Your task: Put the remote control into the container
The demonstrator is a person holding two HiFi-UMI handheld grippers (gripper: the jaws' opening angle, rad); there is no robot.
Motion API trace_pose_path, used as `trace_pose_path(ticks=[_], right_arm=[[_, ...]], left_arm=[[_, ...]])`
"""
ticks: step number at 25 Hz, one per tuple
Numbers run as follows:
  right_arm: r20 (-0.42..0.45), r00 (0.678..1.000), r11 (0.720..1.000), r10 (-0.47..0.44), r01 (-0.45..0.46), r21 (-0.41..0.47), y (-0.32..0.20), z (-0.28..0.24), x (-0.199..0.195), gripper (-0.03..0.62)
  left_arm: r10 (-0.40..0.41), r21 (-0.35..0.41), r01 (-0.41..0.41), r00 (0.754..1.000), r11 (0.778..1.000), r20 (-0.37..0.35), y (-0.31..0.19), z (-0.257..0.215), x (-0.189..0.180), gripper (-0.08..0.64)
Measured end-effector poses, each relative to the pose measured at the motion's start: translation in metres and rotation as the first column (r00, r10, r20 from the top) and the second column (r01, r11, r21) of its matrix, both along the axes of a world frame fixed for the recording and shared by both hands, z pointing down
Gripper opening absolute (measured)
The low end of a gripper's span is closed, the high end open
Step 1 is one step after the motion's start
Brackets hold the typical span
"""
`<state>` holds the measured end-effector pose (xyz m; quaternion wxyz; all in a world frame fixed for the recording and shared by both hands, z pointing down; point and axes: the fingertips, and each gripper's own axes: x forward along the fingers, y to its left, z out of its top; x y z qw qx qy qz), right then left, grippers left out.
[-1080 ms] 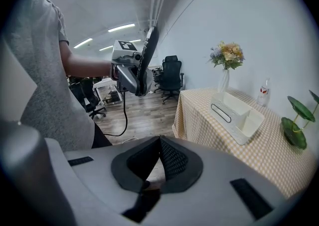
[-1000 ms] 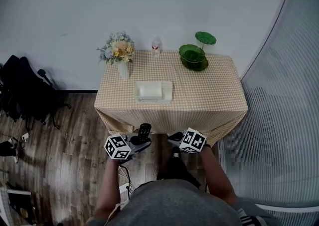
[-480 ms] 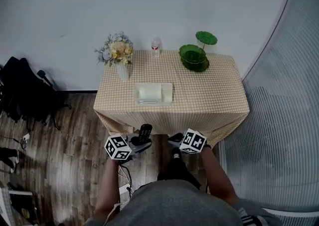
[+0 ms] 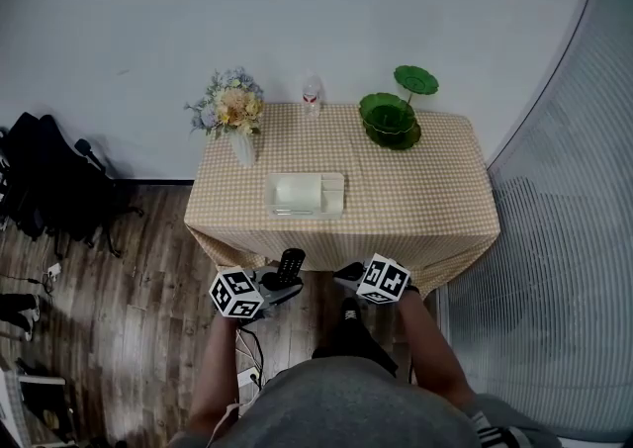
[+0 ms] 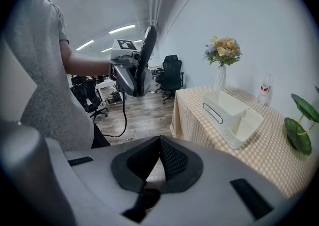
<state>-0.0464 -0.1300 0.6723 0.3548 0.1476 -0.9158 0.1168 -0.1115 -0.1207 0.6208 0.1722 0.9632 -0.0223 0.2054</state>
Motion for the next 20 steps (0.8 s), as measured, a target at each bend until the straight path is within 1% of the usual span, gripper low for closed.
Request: trace_pose_path(ticks=[8, 20], right_arm=[[0.009, 1.0, 1.0, -0.025, 0.025, -0.003, -0.038, 0.001, 0.009, 0.017], [0.005, 0.994, 0.994, -0.106, 0.106, -0.002, -0.109, -0.011, 0.036, 0.017]], left_arm=[[-0.019, -0.008, 0.019, 1.0, 1.0, 0.011, -0.033, 0.005, 0.014, 0.038], [-0.072, -0.014, 0.072, 0.997, 0.997, 0.008, -0.092, 0.002, 0.055, 0.038]])
